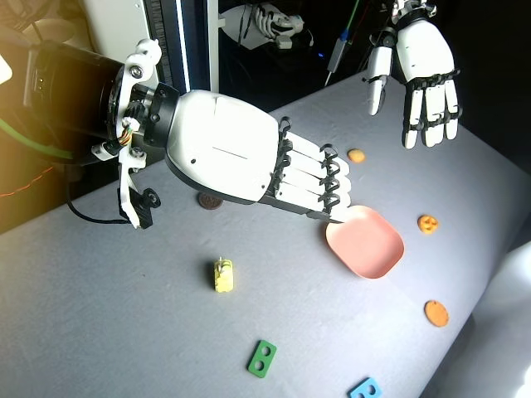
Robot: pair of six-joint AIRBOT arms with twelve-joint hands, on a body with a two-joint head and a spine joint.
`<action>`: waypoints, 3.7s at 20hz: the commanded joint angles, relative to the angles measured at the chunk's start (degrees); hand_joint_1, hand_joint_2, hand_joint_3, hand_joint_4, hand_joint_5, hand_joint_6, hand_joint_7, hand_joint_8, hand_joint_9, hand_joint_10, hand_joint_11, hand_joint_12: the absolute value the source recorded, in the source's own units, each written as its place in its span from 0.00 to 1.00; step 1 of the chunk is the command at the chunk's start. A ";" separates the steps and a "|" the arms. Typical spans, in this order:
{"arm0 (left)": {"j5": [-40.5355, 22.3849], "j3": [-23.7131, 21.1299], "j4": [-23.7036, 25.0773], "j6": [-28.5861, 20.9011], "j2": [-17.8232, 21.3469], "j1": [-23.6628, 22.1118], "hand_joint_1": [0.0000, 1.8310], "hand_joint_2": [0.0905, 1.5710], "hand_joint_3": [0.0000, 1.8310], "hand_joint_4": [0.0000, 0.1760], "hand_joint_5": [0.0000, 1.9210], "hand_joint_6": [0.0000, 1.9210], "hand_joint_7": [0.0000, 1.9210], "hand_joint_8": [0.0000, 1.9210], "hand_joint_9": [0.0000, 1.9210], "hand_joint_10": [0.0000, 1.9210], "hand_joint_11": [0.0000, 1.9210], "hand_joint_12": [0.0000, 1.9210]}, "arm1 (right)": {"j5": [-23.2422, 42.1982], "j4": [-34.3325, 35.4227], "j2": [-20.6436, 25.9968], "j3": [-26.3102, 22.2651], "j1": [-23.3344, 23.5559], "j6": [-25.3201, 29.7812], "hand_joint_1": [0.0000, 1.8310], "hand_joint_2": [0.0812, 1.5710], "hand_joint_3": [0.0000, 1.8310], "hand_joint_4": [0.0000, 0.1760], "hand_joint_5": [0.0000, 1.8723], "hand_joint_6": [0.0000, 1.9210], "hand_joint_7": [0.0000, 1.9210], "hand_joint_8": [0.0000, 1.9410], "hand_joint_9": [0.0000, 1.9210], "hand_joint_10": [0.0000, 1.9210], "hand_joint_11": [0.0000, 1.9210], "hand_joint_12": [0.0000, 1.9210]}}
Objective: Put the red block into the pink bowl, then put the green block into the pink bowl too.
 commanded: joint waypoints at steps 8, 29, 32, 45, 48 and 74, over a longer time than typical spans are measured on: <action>-3.35 0.07 2.79 0.33 0.46 -0.90 0.00 0.74 0.00 0.00 0.07 0.00 0.05 0.00 0.01 0.00 0.00 0.00 | 5.08 1.78 0.63 0.07 -0.13 -0.11 0.00 0.76 0.00 0.00 0.04 0.01 0.02 0.01 0.00 0.00 0.00 0.00; -16.22 0.63 16.82 -17.18 -11.44 12.99 0.30 0.58 0.00 0.04 0.32 0.02 0.09 0.00 0.01 0.00 0.00 0.00 | 5.08 1.80 0.59 -0.87 -0.20 0.22 0.07 0.74 0.00 0.00 0.07 0.00 0.06 0.00 0.04 0.00 0.00 0.11; -17.76 1.26 16.82 -17.66 -14.19 13.06 0.33 0.58 0.00 0.00 0.36 0.01 0.09 0.00 0.01 0.00 0.00 0.00 | 5.08 1.79 0.59 -0.87 -0.20 0.21 0.07 0.73 0.00 0.00 0.08 0.00 0.07 0.00 0.05 0.00 0.00 0.15; -22.28 4.11 20.09 -20.02 -21.54 15.20 0.26 0.60 0.00 0.00 0.36 0.00 0.11 0.01 0.02 0.00 0.00 0.00 | 5.36 1.79 0.60 -0.86 -0.18 0.13 0.03 0.75 0.00 0.00 0.08 0.00 0.08 0.00 0.05 0.00 0.00 0.14; -22.28 5.11 20.70 -20.85 -22.09 15.49 0.24 0.60 0.00 0.00 0.37 0.00 0.13 0.01 0.04 0.01 0.00 0.00 | 5.44 1.79 0.60 -0.86 -0.18 0.13 0.03 0.75 0.00 0.00 0.08 0.00 0.07 0.00 0.05 0.00 0.00 0.12; -23.47 5.91 21.57 -22.66 -23.93 18.72 0.39 0.62 0.00 0.11 0.43 0.01 0.12 0.00 0.04 0.00 0.00 0.00 | 6.35 1.79 0.61 -0.86 -0.20 0.12 0.05 0.74 0.00 0.00 0.08 0.00 0.08 0.00 0.04 0.00 0.00 0.10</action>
